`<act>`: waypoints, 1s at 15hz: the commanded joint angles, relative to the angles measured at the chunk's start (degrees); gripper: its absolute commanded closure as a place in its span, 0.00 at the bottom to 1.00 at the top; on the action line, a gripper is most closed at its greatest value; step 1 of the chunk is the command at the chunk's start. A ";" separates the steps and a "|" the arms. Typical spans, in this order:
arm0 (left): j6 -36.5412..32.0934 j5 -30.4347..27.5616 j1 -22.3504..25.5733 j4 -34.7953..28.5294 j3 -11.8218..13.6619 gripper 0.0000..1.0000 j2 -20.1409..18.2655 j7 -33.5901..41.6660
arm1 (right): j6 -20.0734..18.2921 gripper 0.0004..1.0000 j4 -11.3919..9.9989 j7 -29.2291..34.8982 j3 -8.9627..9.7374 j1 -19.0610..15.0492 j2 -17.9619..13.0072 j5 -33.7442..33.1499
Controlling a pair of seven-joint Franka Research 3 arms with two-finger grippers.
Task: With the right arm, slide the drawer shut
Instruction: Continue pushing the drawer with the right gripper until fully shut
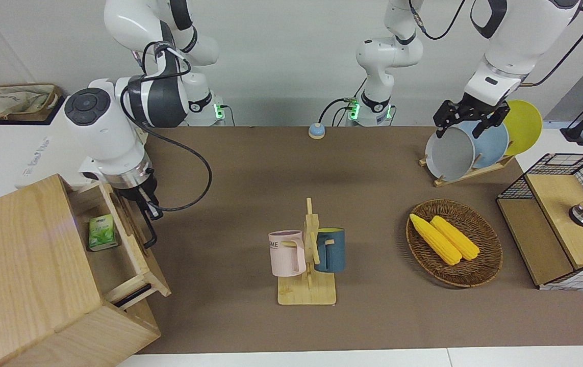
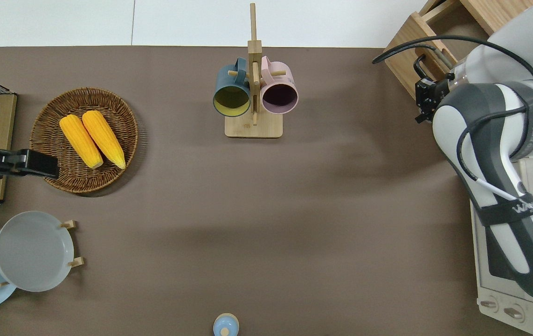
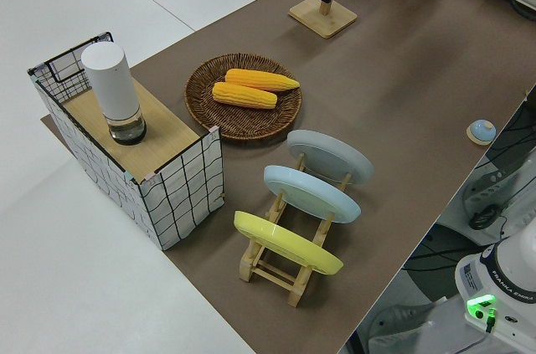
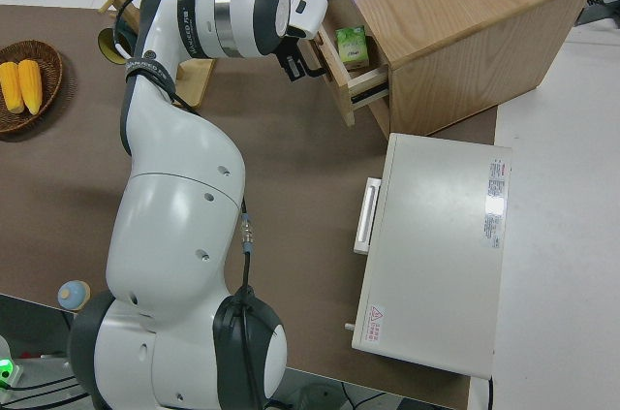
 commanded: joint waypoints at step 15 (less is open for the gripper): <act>-1.13 0.98 0.31 1.49 -0.41 0.01 0.65 0.51 | 1.44 1.00 3.33 -10.18 0.79 -6.53 1.92 -0.99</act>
